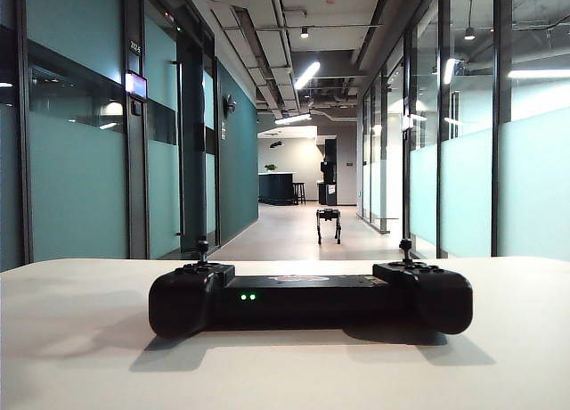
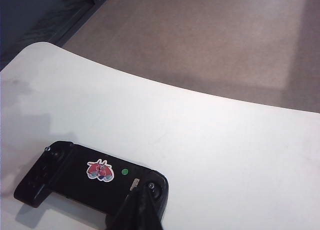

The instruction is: Push the left joystick on the remote control sitting on the white table forward to make the robot dog walk in a straight line until it approaches the door.

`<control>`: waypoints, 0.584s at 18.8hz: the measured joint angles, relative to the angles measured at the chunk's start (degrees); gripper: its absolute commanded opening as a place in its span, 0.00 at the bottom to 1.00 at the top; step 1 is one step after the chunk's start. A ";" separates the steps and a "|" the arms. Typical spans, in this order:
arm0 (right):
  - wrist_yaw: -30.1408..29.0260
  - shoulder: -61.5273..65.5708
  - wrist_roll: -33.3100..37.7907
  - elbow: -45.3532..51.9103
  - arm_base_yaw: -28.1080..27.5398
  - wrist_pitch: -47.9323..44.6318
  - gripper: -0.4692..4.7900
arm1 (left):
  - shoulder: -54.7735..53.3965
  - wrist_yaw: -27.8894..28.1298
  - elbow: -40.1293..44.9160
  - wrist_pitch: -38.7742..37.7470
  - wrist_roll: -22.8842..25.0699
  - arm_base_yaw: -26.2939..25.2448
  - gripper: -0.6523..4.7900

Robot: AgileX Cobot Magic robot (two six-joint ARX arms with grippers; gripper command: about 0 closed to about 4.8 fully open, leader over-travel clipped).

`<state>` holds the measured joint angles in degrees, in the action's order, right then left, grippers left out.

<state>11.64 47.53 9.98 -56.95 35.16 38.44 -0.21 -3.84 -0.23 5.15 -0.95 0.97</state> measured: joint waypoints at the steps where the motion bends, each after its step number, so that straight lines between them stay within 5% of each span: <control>1: 0.00 0.00 0.00 0.00 0.00 0.00 0.08 | 0.00 0.00 0.00 0.00 0.00 0.00 0.11; 5: 0.17 -1.18 0.00 2.64 -0.39 -4.20 0.08 | 0.00 0.00 0.00 0.00 -0.02 0.00 0.11; 11: 0.09 -13.79 -0.17 26.86 -8.63 -38.49 0.08 | 0.00 0.04 0.00 -0.02 -0.02 0.00 0.11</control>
<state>11.73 33.74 9.80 -30.09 26.52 -0.05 -0.21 -3.79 -0.23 5.13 -0.97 0.97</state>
